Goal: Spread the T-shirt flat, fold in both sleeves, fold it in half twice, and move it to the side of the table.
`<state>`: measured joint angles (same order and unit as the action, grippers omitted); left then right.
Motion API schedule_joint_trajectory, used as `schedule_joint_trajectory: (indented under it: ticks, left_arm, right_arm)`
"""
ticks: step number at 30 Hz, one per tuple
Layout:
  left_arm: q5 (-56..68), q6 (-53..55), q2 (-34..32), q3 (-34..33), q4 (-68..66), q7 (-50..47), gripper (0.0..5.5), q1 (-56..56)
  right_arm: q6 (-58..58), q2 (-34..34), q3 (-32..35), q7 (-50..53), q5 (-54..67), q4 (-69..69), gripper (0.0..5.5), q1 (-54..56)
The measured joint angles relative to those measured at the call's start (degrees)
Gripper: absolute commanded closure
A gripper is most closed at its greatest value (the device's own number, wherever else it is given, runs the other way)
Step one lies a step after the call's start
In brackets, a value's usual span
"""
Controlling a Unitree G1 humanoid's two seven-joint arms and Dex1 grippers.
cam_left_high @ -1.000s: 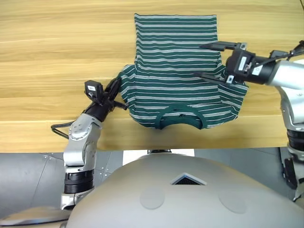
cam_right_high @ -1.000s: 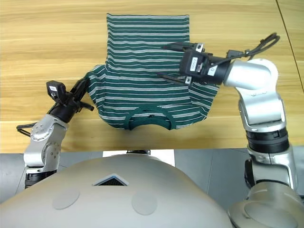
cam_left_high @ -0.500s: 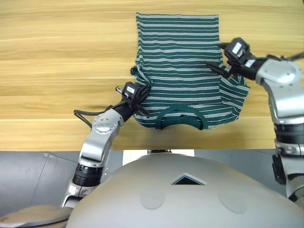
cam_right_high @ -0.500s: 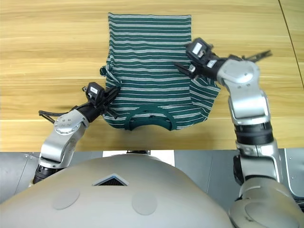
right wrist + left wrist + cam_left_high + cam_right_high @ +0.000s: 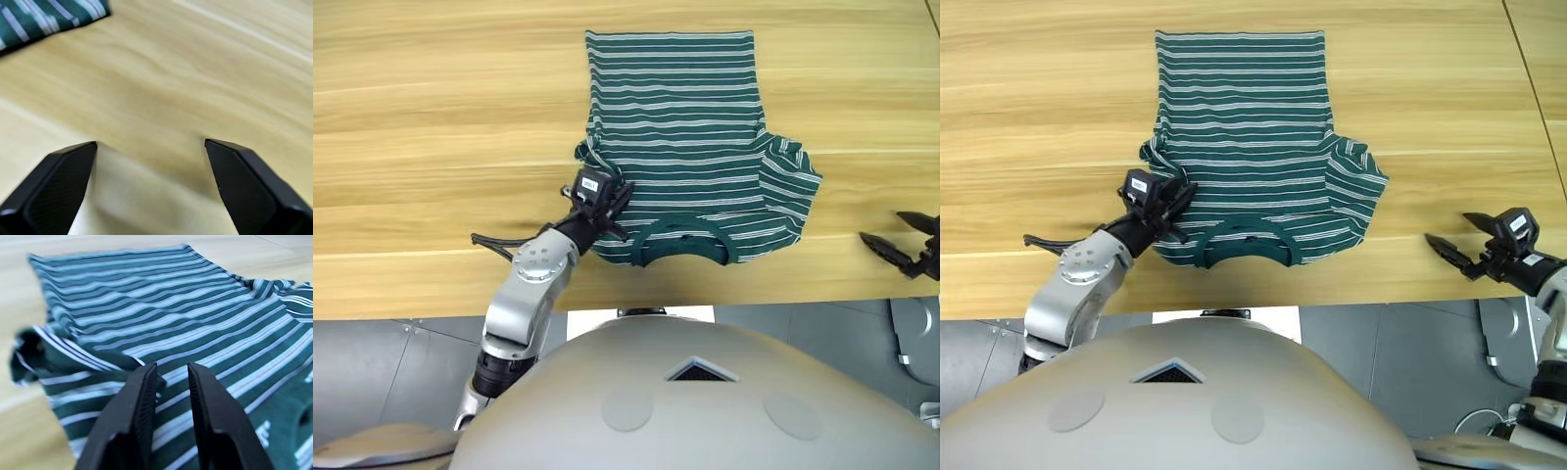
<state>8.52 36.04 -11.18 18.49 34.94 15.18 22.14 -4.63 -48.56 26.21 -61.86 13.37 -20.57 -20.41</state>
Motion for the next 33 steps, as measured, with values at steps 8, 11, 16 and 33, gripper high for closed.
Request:
schedule_joint_trajectory:
  ticks: [8, 11, 16, 33]
  left_arm:
    - [-0.14, -2.71, -3.24, 6.69, 5.94, 0.82, 3.24, 4.91]
    - [-0.44, -7.72, -4.97, 6.51, 8.06, 1.04, 3.24, 5.88]
    - [-1.79, -14.38, -6.31, 4.20, 8.62, 0.59, 3.24, 7.67]
    - [-1.25, -17.75, -5.95, 1.47, 10.68, 0.35, 3.22, 10.27]
  right_arm:
    - [-14.21, 4.52, -5.00, -2.03, 9.68, 3.46, 1.36, 8.40]
    - [-19.75, 4.52, -4.82, -2.00, 12.77, 4.03, 1.36, 9.73]
    - [-23.51, 4.46, -7.02, -0.70, 13.15, 3.80, 1.36, 11.49]
    - [-19.63, 4.86, -14.96, 1.87, 10.88, 8.05, 3.45, 11.81]
